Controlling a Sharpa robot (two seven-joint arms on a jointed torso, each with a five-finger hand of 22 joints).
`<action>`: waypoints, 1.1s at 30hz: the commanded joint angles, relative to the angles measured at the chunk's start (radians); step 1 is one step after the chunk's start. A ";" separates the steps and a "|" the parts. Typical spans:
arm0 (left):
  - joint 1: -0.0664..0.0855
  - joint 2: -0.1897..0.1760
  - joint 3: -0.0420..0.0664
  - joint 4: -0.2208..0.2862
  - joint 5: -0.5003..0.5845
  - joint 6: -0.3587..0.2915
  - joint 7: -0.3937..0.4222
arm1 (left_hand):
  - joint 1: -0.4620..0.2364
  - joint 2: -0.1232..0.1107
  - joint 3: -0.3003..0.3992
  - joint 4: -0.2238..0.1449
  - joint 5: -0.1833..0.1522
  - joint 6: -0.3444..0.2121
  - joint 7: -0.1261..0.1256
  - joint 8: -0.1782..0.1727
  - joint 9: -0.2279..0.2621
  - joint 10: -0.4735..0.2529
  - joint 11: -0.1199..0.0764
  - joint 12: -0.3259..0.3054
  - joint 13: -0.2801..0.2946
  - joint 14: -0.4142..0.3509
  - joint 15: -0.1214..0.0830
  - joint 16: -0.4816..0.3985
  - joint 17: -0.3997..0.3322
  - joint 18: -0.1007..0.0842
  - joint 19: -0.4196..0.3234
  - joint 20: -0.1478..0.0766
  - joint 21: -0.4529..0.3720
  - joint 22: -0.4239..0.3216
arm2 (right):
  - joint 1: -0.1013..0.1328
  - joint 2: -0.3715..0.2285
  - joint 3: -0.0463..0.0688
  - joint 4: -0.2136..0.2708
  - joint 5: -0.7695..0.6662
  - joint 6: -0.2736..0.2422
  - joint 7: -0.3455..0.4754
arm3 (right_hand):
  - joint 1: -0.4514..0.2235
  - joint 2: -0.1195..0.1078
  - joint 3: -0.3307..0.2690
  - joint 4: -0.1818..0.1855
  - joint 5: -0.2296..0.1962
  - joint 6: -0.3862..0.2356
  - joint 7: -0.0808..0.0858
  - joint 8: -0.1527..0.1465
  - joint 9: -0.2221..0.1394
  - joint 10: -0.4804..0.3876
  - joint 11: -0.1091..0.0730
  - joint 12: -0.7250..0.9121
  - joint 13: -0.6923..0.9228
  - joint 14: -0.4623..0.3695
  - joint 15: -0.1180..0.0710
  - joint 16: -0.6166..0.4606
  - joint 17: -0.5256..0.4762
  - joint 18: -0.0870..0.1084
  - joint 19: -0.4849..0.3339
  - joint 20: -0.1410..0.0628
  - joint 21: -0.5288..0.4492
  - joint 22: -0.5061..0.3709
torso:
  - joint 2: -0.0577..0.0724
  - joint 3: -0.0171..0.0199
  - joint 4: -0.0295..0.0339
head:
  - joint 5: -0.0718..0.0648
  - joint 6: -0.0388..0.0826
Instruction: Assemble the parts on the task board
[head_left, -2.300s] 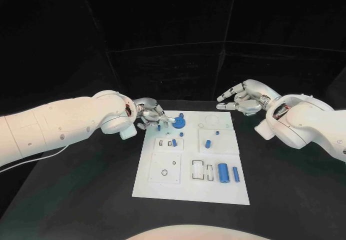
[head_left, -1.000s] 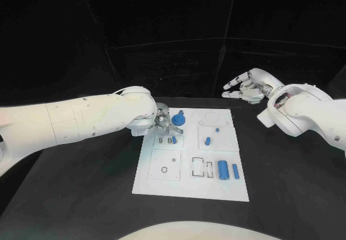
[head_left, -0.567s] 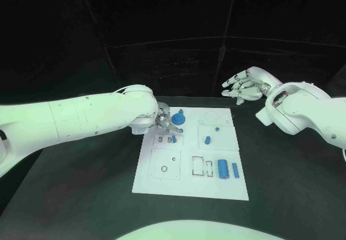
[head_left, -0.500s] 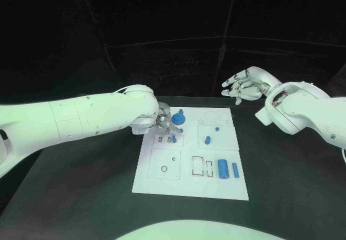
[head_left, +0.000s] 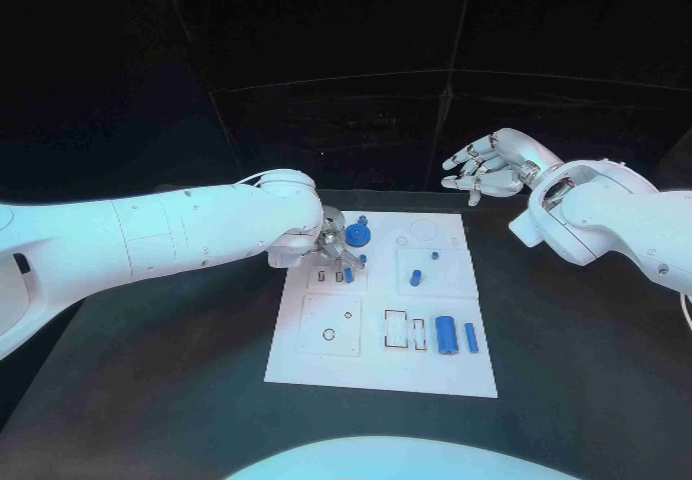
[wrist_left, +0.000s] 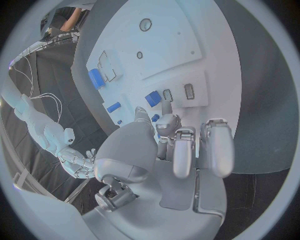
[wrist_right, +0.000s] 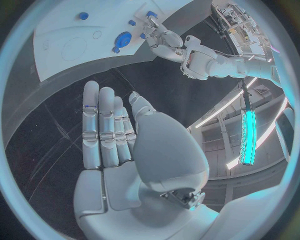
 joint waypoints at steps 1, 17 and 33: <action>0.002 0.005 -0.001 -0.006 -0.004 0.021 -0.009 | 0.010 -0.002 -0.002 -0.006 -0.003 -0.007 0.003 0.007 0.001 -0.007 0.001 -0.005 0.001 0.106 -0.006 0.003 0.263 -0.004 0.011 -0.005 -0.005 0.000 | 0.003 0.001 0.001 0.001 0.003 -0.015 0.010 | 0.005 -0.002 -0.002 0.006 0.006 -0.007 -0.001 0.007 0.000 -0.004 0.003 0.004 -0.001 0.006 0.002 -0.006 0.001 0.005 0.008 0.002 -0.006 -0.001 | 0.000 0.0002 -0.0001 | -0.002 -0.003; 0.001 0.022 -0.003 -0.017 0.000 0.030 -0.010 | 0.053 0.016 0.024 -0.038 -0.003 -0.013 0.004 0.014 0.013 -0.010 0.002 -0.007 -0.001 0.106 -0.005 0.003 0.263 -0.003 0.008 -0.003 -0.008 -0.003 | 0.003 0.007 0.001 -0.008 0.004 -0.002 0.004 | 0.007 -0.003 0.000 0.008 0.007 -0.008 -0.001 0.009 0.000 -0.004 0.003 0.007 -0.006 0.010 0.002 -0.012 0.003 0.005 0.015 0.001 -0.015 -0.007 | 0.000 0.0000 0.0002 | -0.002 -0.008; 0.001 0.027 -0.004 -0.012 0.008 0.055 -0.012 | 0.071 0.021 0.040 -0.056 -0.003 -0.016 0.004 0.016 0.019 -0.010 0.002 -0.007 -0.001 0.106 -0.005 0.003 0.263 -0.002 0.006 -0.003 -0.011 -0.007 | 0.003 0.018 0.001 -0.018 0.004 0.009 0.000 | 0.015 -0.004 0.004 0.008 0.011 -0.010 0.000 0.012 0.000 -0.007 0.003 0.010 -0.012 0.012 0.002 -0.020 0.006 0.005 0.023 0.001 -0.025 -0.014 | 0.000 -0.0001 0.0000 | -0.002 -0.013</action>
